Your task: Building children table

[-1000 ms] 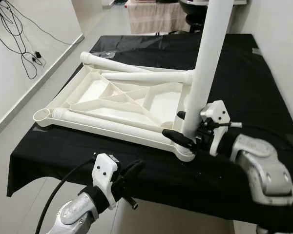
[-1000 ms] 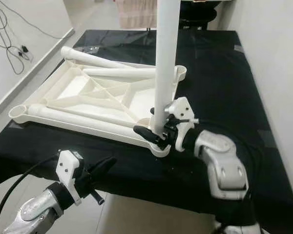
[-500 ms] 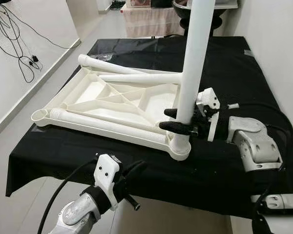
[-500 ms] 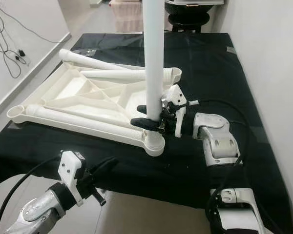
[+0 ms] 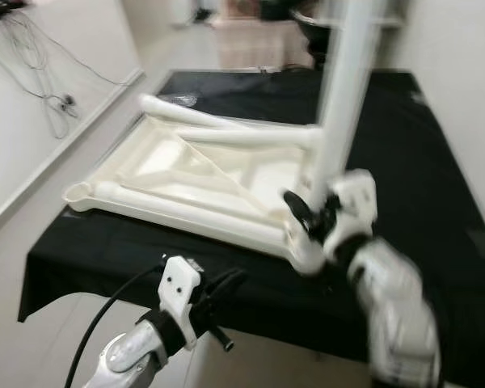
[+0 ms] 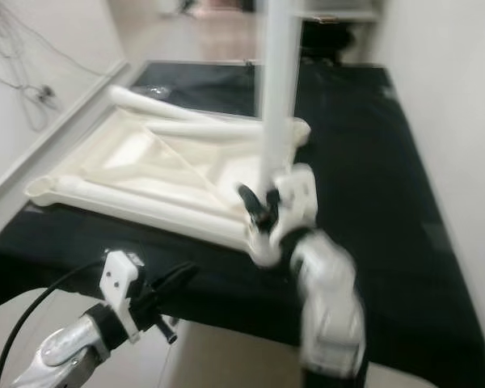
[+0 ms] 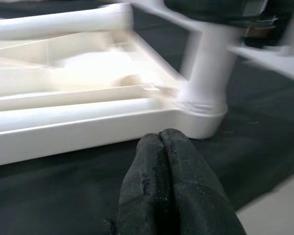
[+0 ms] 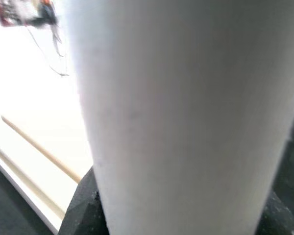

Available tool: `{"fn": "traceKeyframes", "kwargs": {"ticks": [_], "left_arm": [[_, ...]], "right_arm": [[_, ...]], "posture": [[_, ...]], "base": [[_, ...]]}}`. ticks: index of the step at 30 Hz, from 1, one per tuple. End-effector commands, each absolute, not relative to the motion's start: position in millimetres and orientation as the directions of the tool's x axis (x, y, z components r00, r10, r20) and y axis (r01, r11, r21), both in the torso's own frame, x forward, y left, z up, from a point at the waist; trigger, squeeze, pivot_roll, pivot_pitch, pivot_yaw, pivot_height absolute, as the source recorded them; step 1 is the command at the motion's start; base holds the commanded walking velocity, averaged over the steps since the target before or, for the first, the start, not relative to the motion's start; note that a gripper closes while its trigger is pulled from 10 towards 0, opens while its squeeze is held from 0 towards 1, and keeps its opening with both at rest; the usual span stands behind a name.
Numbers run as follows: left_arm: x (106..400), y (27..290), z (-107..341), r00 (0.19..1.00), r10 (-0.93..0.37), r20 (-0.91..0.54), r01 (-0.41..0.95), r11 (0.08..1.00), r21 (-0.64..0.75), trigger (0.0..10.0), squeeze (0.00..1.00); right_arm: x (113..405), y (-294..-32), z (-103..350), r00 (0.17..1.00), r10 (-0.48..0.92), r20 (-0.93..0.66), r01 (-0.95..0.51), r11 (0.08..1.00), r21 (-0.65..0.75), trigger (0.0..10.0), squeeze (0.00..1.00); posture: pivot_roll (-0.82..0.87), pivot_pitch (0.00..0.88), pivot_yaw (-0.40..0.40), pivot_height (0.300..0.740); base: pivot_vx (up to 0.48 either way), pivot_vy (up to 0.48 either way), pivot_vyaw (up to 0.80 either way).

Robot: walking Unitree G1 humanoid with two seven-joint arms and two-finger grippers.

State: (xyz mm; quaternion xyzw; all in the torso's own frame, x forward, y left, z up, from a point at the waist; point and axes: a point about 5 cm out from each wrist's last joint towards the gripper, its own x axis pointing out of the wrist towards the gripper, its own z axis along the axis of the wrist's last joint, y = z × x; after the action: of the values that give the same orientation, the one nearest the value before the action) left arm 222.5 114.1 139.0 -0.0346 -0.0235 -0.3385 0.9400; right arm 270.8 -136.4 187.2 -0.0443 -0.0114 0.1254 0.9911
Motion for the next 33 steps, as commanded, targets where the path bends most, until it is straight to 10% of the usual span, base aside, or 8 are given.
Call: {"fn": "traceKeyframes", "kwargs": {"ticks": [1, 6, 7, 10, 11, 21, 31, 33], "left_arm": [[223.5, 115.8, 134.2, 0.771, -0.636, 0.044, 0.637, 0.769, -0.045, 10.0, 0.0], [225.8, 114.9, 133.0, 0.77, -0.636, 0.044, 0.638, 0.768, -0.055, 10.0, 0.0], [226.8, 115.0, 132.3, 0.776, -0.629, 0.048, 0.631, 0.773, -0.06, 10.0, 0.0], [227.2, 114.7, 132.0, 0.779, -0.625, 0.05, 0.627, 0.776, -0.062, 10.0, 0.0], [227.7, 114.4, 131.9, 0.78, -0.623, 0.052, 0.625, 0.778, -0.063, 10.0, 0.0], [228.1, 111.8, 131.9, 0.777, -0.627, 0.057, 0.63, 0.774, -0.066, 10.0, 0.0], [224.9, 111.0, 136.2, 0.778, -0.624, 0.066, 0.627, 0.777, -0.049, 10.0, 0.0], [223.4, 112.0, 137.0, 0.783, -0.619, 0.068, 0.622, 0.782, -0.045, 10.0, 0.0]], "right_arm": [[265.5, -142.6, 136.8, 0.944, 0.199, -0.265, -0.224, 0.972, -0.068, 0.0, 0.0], [276.0, -142.3, 138.8, 0.948, 0.203, -0.244, -0.23, 0.969, -0.088, 0.0, 0.0], [285.7, -135.8, 144.3, 0.943, 0.248, -0.22, -0.271, 0.959, -0.078, 10.0, 0.0], [290.9, -133.3, 150.3, 0.943, 0.277, -0.185, -0.294, 0.953, -0.068, 10.0, 0.07], [294.4, -127.2, 159.2, 0.933, 0.327, -0.147, -0.338, 0.94, -0.053, 10.0, 1.0], [311.7, -121.4, 198.0, 0.7, 0.714, -0.017, -0.711, 0.695, -0.103, 10.0, 0.0], [323.2, -123.5, 204.7, 0.353, 0.93, -0.101, -0.934, 0.344, -0.096, 10.0, 0.0], [322.1, -126.0, 198.6, 0.252, 0.96, -0.123, -0.968, 0.252, -0.012, 0.1, 0.0]], "posture": [[-0.04, 0.154, 0.068, 0.74], [-0.03, 0.143, 0.065, 0.74], [-0.03, 0.136, 0.067, 0.74], [-0.03, 0.131, 0.067, 0.74], [-0.03, 0.13, 0.068, 0.74], [-0.03, 0.127, 0.07, 0.74], [0.01, 0.163, 0.067, 0.74], [0.02, 0.166, 0.078, 0.74]], "base": [[0.0, 0.0, 0.0], [0.0, 0.0, 0.0], [0.0, 0.0, 0.0], [0.0, 0.0, 0.0], [0.0, 0.0, 0.0], [0.0, 0.0, 0.0], [0.0, 0.0, 0.0], [0.0, 0.0, 0.0]]}}
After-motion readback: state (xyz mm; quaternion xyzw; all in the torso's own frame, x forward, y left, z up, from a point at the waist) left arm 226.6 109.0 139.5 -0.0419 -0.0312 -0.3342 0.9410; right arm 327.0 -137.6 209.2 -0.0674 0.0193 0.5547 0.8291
